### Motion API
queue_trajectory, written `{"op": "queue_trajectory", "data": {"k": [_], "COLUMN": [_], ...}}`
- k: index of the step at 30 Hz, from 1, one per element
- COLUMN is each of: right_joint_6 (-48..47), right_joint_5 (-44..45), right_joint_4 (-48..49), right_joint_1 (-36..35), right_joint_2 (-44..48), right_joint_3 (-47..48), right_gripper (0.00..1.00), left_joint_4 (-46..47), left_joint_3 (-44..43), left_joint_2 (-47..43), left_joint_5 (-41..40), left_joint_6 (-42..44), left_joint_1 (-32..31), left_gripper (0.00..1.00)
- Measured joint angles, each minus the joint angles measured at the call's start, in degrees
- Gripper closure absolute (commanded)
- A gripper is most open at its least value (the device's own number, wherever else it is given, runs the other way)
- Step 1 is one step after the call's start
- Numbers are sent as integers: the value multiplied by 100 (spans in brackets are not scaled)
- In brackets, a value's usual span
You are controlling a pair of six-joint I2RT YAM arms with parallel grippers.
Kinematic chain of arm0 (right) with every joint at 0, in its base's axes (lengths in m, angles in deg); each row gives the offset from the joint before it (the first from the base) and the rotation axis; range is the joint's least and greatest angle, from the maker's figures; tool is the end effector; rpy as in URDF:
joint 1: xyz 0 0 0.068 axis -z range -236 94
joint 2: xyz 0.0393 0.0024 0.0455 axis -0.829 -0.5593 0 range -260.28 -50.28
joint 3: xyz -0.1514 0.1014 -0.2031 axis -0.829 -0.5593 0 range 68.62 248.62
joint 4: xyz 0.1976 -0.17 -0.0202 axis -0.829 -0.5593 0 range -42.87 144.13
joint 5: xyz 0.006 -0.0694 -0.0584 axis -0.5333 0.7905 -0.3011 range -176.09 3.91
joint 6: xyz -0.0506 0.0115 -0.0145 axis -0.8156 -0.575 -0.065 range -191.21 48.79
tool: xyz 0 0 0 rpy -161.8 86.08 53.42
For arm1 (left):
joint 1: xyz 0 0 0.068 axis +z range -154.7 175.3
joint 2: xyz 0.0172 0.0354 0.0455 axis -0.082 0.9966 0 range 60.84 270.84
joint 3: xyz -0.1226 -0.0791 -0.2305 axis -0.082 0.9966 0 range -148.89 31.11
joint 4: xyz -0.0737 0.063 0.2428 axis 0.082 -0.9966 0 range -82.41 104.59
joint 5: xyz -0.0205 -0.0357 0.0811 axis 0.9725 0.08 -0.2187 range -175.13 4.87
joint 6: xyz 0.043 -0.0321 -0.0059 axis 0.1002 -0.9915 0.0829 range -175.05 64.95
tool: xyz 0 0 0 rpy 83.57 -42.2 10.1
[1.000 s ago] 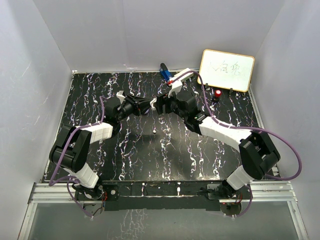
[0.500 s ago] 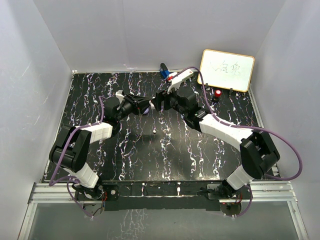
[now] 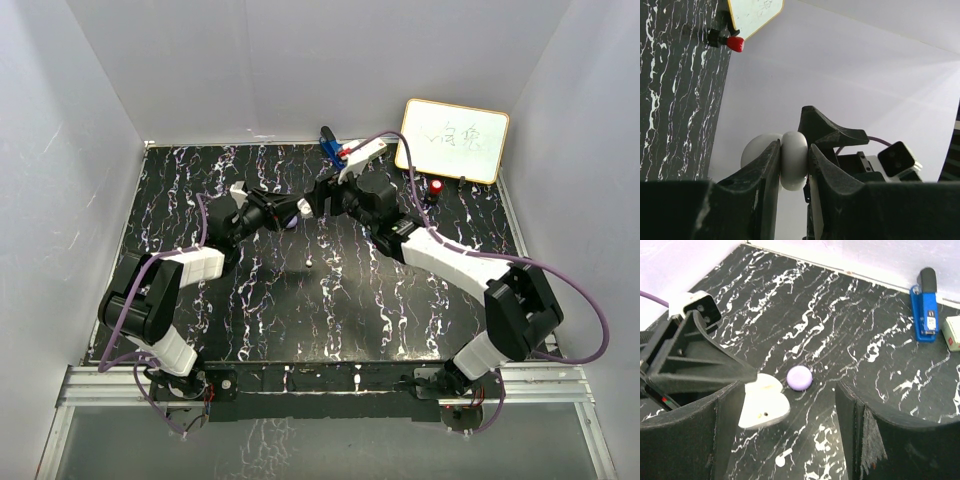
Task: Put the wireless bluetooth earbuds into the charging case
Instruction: Adjust the earbud at the center of the board.
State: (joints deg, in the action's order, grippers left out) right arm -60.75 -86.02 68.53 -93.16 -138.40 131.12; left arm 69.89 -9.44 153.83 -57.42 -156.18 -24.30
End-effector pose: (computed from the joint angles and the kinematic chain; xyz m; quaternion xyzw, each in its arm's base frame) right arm 0.2914 0.2209 0.3042 -0.1781 0.7521 0.2558 0.5808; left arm 0.3112 -0.1283 0.2248 -0.3055 0.6201 -0.6931 0.2045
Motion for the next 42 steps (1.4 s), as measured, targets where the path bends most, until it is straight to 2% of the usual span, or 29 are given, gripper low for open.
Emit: {"op": "queue_trajectory", "data": {"k": [7,14,22,35,42], "right_joint_6": [13,39,52,63,66], "right_joint_5": [26,-72,-151,590,658], "right_joint_4": [-356,-809,-1137,-1499,-1641], "right_joint_1": [46,-160,-603,-1128,-1137], "right_joint_2": [435,293,-385,-1346,-1438], "right_joint_3": [-452,-798,-791,-168,-111], "right_gripper": [35,38,39,39,38], "left_joint_4": [586,678,645,638,643], "left_joint_3": [632,920,1025,1154,1154], "left_joint_2": [4,-114,-695,-706,-706], "left_joint_5": [-225,-358,-326,-221,-177], "left_joint_6": [-273,-319,-219,-221,-221], "left_joint_1": [542,1137,1296,1478,1502], "left_gripper": [100,100,100,100,100]}}
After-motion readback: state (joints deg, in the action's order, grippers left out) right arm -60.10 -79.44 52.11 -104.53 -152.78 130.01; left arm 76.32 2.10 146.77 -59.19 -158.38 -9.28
